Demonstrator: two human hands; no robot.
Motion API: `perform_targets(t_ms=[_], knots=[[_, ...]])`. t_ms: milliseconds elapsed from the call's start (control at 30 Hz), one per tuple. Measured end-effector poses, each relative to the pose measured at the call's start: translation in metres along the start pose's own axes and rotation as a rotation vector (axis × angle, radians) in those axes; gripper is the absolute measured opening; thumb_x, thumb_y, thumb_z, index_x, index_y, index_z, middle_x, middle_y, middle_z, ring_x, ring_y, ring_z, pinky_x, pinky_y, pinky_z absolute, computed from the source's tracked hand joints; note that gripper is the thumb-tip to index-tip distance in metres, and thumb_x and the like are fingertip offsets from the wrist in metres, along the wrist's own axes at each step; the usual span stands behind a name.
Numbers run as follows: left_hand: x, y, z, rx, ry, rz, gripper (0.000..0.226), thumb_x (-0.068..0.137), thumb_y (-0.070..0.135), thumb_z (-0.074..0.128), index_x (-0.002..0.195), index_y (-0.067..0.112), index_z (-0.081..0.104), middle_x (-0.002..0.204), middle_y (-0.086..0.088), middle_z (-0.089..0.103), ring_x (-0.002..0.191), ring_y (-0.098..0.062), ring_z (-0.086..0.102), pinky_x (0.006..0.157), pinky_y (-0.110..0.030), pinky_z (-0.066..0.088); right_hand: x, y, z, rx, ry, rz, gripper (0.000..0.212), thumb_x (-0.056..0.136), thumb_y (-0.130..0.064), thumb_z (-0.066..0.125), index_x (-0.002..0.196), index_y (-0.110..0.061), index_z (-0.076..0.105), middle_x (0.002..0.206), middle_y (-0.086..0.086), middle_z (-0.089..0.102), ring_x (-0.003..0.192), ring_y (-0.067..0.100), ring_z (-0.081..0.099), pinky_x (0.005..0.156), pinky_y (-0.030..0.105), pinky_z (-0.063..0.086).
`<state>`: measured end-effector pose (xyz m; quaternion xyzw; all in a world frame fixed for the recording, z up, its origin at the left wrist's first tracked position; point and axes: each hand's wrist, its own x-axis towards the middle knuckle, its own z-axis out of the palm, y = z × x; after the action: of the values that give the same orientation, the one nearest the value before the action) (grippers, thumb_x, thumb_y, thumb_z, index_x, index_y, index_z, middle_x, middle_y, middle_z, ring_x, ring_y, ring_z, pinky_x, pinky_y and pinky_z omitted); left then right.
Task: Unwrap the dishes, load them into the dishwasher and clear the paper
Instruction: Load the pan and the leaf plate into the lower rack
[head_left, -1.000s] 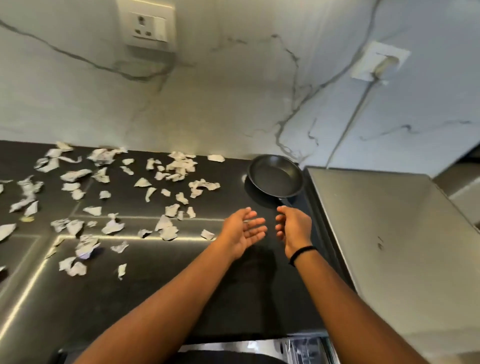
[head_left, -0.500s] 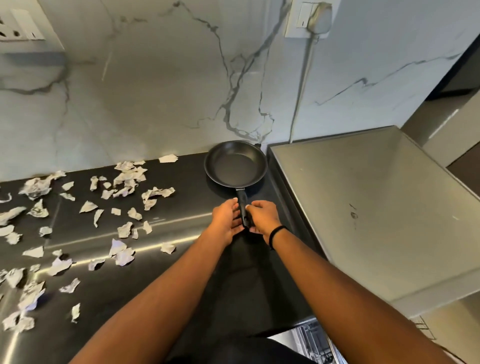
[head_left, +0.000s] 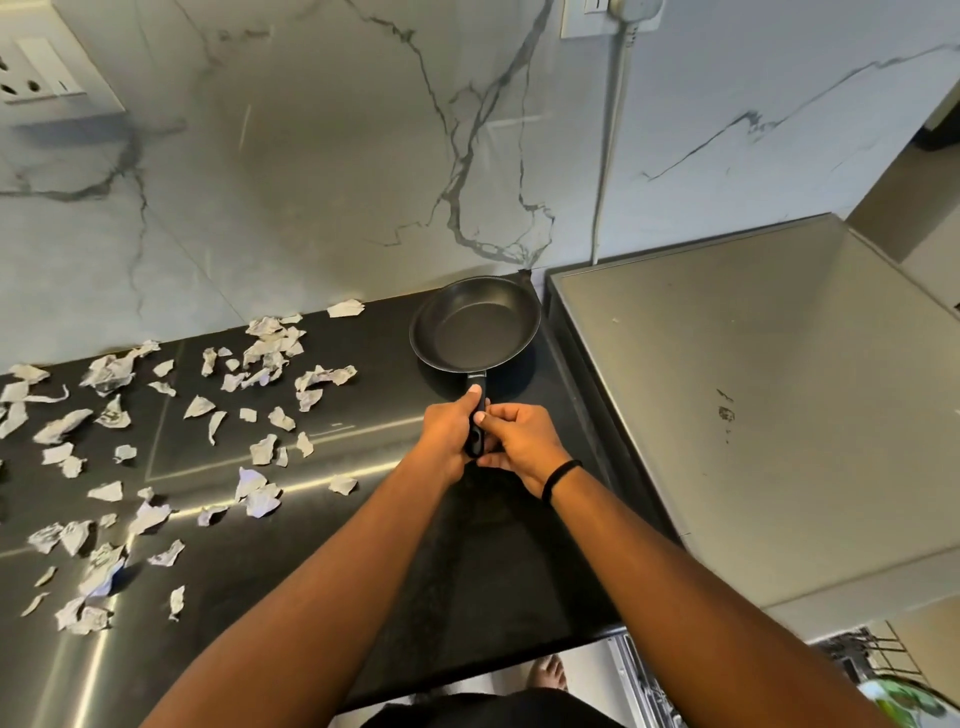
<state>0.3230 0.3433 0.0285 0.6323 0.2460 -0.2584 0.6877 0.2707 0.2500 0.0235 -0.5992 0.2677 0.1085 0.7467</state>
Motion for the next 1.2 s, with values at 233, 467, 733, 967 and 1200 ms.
perform_targets(t_ms=[233,467,733,967,1200], knots=[[-0.017,-0.019,0.003,0.086,-0.074,0.073,0.024,0.097,0.026,0.066,0.087,0.006,0.073,0.078,-0.011,0.073,0.078,-0.027,0.071,0.077,-0.045,0.062,-0.033,0.008,-0.012,-0.045,0.071,-0.066,0.017,0.096,-0.019,0.068,0.105,-0.005,0.072,0.079,0.004,0.073,0.066,0.011,0.071,0.063,0.029,0.06],[-0.066,-0.027,-0.009,0.125,-0.286,0.092,0.025,0.103,0.021,0.056,0.095,0.001,0.068,0.08,-0.009,0.075,0.063,-0.016,0.069,0.055,-0.026,0.056,-0.083,0.001,-0.041,0.027,0.306,-0.087,0.02,0.097,-0.023,0.064,0.097,-0.004,0.072,0.075,0.007,0.07,0.062,0.016,0.066,0.064,0.031,0.058],[-0.102,-0.056,-0.019,0.243,-0.479,0.164,0.022,0.101,0.017,0.058,0.089,0.001,0.066,0.069,-0.005,0.062,0.041,-0.01,0.04,0.035,-0.019,0.026,-0.144,0.016,-0.103,0.418,0.739,-0.197,0.03,0.099,-0.031,0.058,0.117,-0.007,0.061,0.103,0.014,0.067,0.075,0.027,0.067,0.064,0.034,0.057],[-0.136,-0.092,-0.01,0.454,-0.787,0.154,0.025,0.098,0.016,0.059,0.091,-0.007,0.068,0.066,-0.006,0.059,0.043,-0.013,0.037,0.037,-0.018,0.022,-0.218,0.039,-0.145,0.403,0.932,-0.304,0.024,0.101,-0.024,0.058,0.122,-0.013,0.061,0.112,0.01,0.068,0.096,0.03,0.068,0.064,0.036,0.059],[-0.175,-0.12,0.017,0.612,-1.059,0.159,0.025,0.099,0.014,0.055,0.088,-0.004,0.068,0.071,-0.012,0.058,0.044,-0.014,0.037,0.037,-0.019,0.023,-0.291,0.065,-0.207,0.359,1.213,-0.247,0.018,0.095,-0.002,0.057,0.111,-0.005,0.065,0.103,0.024,0.071,0.081,0.037,0.068,0.078,0.058,0.06]])
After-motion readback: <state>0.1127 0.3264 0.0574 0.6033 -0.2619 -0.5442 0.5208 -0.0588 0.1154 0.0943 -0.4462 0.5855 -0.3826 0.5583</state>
